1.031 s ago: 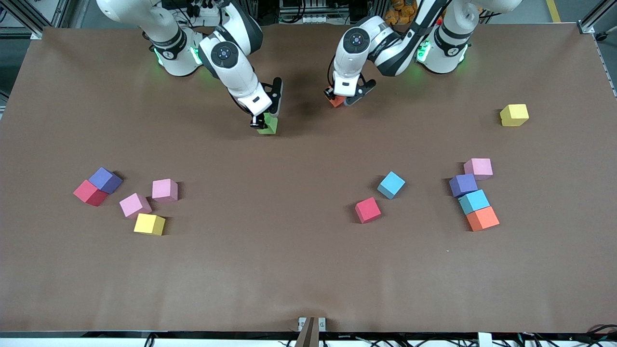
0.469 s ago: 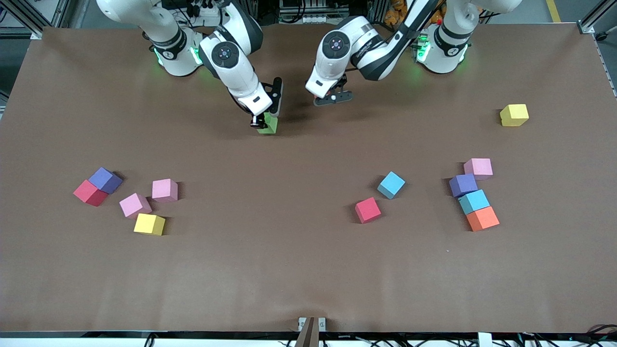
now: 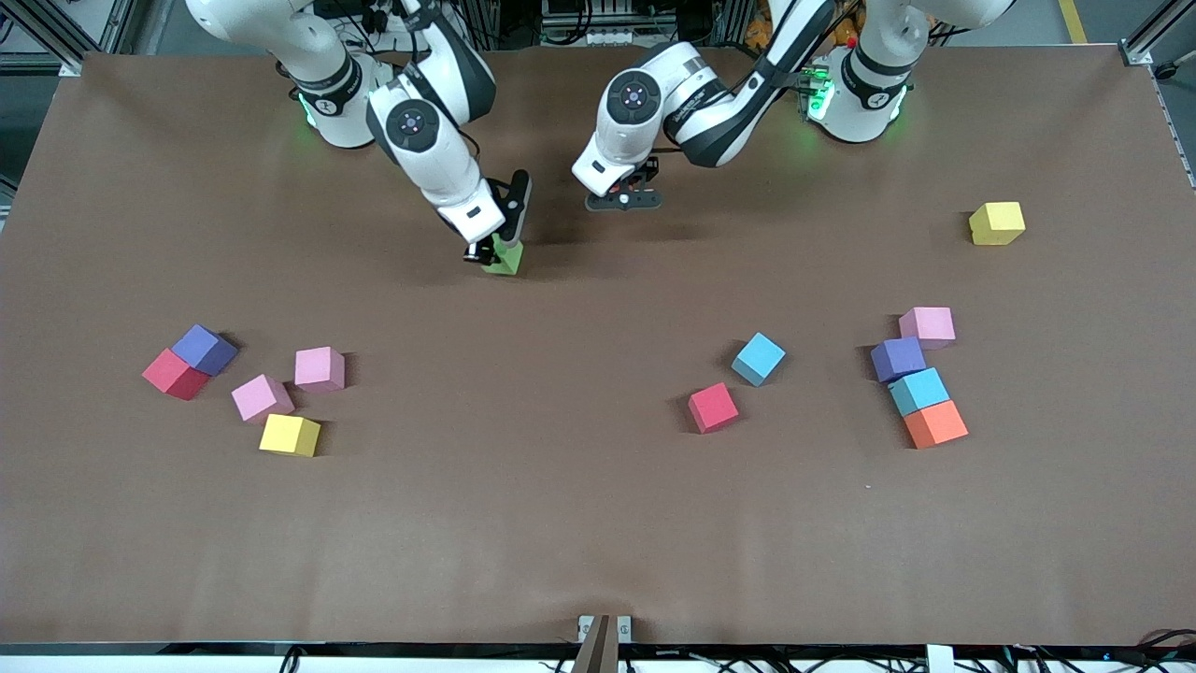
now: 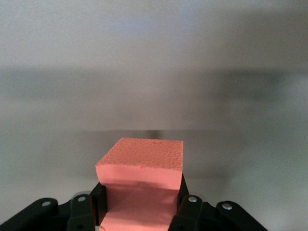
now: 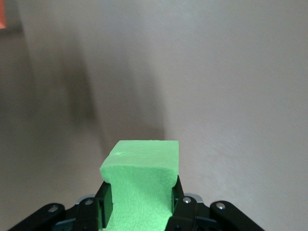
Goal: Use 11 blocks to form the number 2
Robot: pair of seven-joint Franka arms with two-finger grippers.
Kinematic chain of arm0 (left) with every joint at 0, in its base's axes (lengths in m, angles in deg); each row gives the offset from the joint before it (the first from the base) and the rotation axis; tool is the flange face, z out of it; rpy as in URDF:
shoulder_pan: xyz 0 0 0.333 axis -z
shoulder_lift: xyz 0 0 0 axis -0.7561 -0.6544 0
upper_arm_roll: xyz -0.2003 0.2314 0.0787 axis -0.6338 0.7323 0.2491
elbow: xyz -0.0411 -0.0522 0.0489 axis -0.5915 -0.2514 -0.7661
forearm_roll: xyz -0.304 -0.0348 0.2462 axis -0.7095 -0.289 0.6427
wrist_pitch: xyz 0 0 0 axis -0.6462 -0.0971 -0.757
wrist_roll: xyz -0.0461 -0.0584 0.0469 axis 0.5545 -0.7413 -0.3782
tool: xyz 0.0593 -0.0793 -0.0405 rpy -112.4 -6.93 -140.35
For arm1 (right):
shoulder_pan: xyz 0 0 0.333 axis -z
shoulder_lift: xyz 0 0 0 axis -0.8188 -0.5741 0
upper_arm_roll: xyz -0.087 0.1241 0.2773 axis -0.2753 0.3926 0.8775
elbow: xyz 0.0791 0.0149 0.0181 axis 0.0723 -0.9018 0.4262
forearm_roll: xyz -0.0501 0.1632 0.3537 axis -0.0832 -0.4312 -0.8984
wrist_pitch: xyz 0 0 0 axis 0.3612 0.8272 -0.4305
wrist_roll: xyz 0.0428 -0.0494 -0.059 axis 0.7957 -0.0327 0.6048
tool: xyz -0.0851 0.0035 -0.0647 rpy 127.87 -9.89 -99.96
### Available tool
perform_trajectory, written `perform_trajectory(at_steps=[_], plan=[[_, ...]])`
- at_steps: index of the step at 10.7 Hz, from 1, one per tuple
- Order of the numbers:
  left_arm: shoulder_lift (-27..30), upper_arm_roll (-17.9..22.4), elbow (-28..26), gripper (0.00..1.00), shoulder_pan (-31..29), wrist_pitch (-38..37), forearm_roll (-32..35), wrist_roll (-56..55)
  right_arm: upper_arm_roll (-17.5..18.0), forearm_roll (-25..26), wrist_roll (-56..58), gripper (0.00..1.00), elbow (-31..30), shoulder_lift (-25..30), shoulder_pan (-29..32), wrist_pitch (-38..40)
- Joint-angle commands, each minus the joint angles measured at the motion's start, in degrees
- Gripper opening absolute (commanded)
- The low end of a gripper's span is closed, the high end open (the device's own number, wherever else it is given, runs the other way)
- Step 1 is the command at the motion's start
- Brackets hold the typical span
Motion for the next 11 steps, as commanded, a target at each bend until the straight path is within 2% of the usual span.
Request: perform_trajectory(at_steps=[1, 3, 4, 6, 11], plan=[[-2.82, 1.16, 5.24, 0.08, 2.07, -3.86, 2.88, 0.83, -0.21, 2.63, 5.02, 0.05, 1.92, 1.04, 7.77, 2.05], [-3.35, 2.21, 7.36, 0.08, 2.25, -6.33, 3.67, 0.83, -0.04, 5.08, 10.03, 0.05, 5.79, 0.78, 14.72, 6.44], [-3.70, 2.39, 7.98, 0.08, 2.77, -7.47, 4.89, 0.83, -0.04, 5.10, 10.83, 0.05, 5.98, 0.78, 15.88, 6.89], [-4.76, 4.05, 8.68, 0.08, 4.70, -9.49, 8.32, 0.74, -0.04, 5.10, 10.84, 0.05, 5.98, 0.69, 15.89, 6.89], [-7.92, 8.18, 12.98, 0.08, 9.71, -9.59, 7.89, -0.05, 0.05, 5.10, 10.49, 0.05, 5.80, 0.34, 15.89, 6.98]])
